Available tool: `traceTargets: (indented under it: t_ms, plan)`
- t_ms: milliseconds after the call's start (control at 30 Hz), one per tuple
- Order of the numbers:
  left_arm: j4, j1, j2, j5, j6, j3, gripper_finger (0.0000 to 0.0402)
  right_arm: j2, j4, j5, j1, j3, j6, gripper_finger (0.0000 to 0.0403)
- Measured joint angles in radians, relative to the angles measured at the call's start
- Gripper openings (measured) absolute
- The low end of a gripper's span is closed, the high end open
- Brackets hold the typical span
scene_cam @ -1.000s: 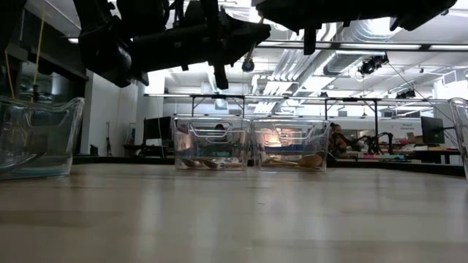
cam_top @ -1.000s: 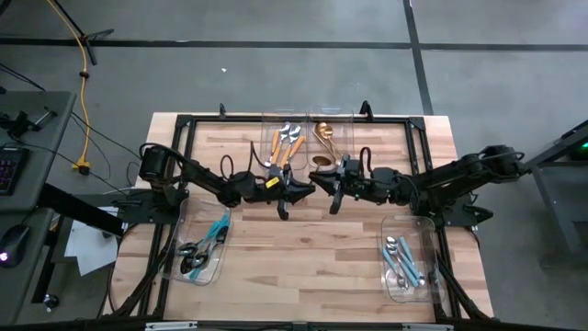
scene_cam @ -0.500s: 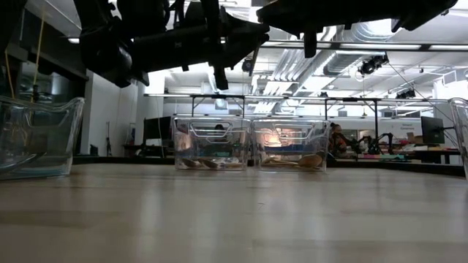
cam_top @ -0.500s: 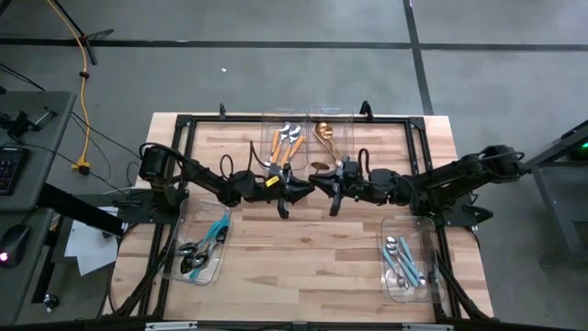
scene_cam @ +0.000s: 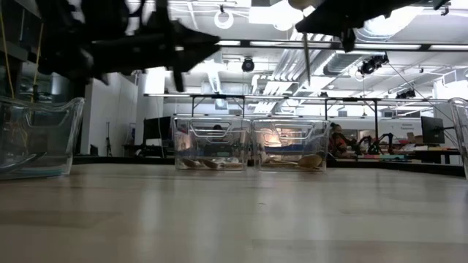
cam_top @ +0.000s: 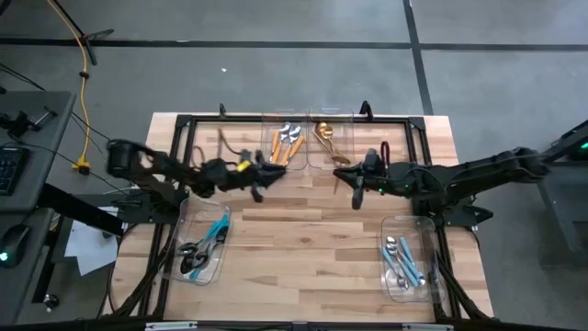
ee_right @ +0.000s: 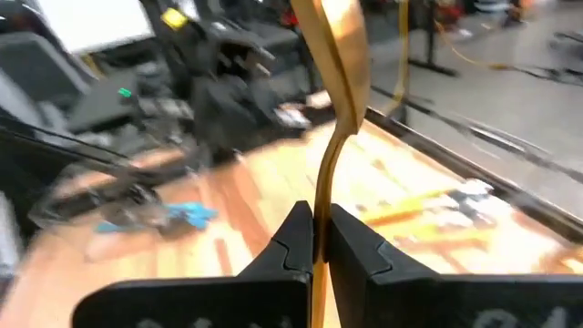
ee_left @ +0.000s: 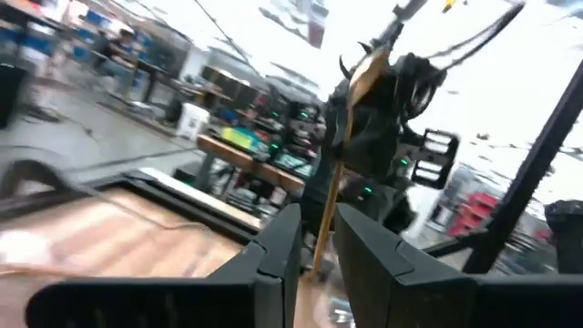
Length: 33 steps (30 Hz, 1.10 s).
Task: Sort silverware by color (type)
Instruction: Put the gold spoon into the top right transparent bin
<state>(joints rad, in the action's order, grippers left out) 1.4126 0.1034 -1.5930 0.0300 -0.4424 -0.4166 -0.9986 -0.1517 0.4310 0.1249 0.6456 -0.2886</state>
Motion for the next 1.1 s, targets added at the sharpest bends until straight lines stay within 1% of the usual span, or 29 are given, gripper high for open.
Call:
traceTargets:
  t_ms: [100, 233, 300, 400, 533, 733, 867, 967, 1033, 1100]
  plan:
    - [0.001, 0.027, 0.121, 0.015, 0.007, 0.106, 0.0062, 0.054, 0.12, 0.039, 0.0, 0.0, -0.023, 0.0002]
    - [-0.004, 0.036, 0.254, -0.006, 0.007, 0.218, 0.0062, 0.095, 0.18, 0.063, 0.001, 0.0, -0.024, 0.0002]
    - [-0.033, 0.036, 0.3, -0.031, 0.008, 0.252, 0.0062, 0.102, 0.179, 0.066, 0.001, 0.0, -0.017, 0.0002]
    - [-0.12, 0.036, 0.344, -0.044, 0.007, 0.258, 0.0063, 0.104, 0.172, 0.067, 0.001, 0.0, -0.002, 0.0002]
    - [-0.17, 0.034, 0.355, -0.043, 0.007, 0.252, 0.0063, 0.104, 0.173, 0.067, 0.001, 0.0, 0.001, 0.0002]
    - [-0.154, 0.033, 0.355, -0.043, 0.0, 0.251, 0.0063, 0.097, 0.167, 0.068, 0.001, 0.0, -0.021, 0.0002]
    - [-0.134, 0.033, 0.355, -0.044, -0.002, 0.251, 0.0063, 0.057, 0.096, 0.098, -0.024, 0.009, -0.004, 0.0002]
    - [-0.133, 0.033, 0.355, -0.044, -0.001, 0.251, 0.0063, 0.003, 0.139, 0.087, -0.098, 0.093, 0.017, 0.0002]
    - [-0.133, 0.033, 0.355, -0.044, -0.001, 0.251, 0.0063, -0.047, 0.222, 0.049, -0.165, 0.19, 0.036, 0.0002]
    - [-0.133, 0.033, 0.355, -0.044, -0.001, 0.251, 0.0063, -0.106, 0.336, 0.038, -0.231, 0.297, 0.065, 0.0002]
